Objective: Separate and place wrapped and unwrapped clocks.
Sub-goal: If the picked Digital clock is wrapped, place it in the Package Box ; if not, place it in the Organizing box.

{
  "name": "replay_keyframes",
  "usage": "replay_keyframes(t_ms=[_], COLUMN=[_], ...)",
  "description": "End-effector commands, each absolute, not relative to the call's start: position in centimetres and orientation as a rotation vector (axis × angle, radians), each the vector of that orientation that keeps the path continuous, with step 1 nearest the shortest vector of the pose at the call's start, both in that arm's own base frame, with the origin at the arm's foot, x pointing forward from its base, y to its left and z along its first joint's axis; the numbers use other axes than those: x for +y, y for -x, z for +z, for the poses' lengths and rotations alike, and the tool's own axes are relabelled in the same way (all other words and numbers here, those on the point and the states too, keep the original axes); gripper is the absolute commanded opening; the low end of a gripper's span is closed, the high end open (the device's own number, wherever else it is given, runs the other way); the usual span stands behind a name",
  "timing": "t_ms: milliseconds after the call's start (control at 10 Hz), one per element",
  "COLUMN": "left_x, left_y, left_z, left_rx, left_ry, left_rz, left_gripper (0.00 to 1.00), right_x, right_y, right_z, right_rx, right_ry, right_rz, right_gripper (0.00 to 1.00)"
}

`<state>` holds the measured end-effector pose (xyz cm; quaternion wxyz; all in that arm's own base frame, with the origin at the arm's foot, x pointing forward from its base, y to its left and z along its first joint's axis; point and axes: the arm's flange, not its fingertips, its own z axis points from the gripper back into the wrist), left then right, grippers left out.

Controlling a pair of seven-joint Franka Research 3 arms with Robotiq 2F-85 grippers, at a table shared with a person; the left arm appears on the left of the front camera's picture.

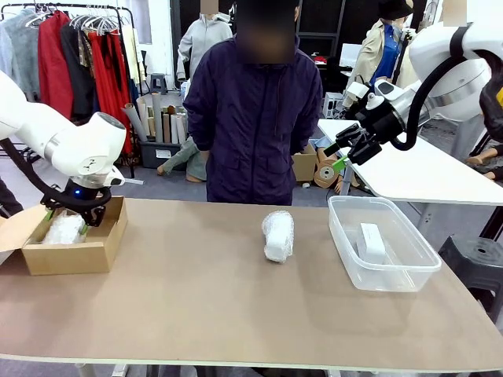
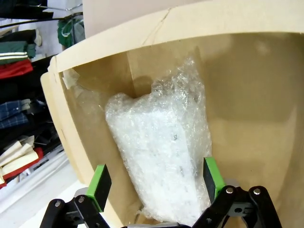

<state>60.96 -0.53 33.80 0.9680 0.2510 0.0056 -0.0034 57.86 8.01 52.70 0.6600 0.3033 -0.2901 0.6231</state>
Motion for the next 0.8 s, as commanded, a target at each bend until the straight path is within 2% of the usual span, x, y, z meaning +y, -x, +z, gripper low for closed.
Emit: replay_keyframes(t_ms=[0,700], left_x=[-0.3,-2.2], left_y=[-60.9,-58.7], left_z=[34.8,40.1], left_rx=[-0.012,-0.074], left_ry=[-0.525,-0.313], left_rz=[0.011,-0.088], left_gripper=[1.00,1.00], right_x=[8.0,8.0], right_y=[-57.7,-57.7], right_z=[52.9,52.9], right_rx=[-0.655,-0.655], right_ry=[-0.681,-0.681], right_rz=[1.414,1.414], right_gripper=[1.00,1.00])
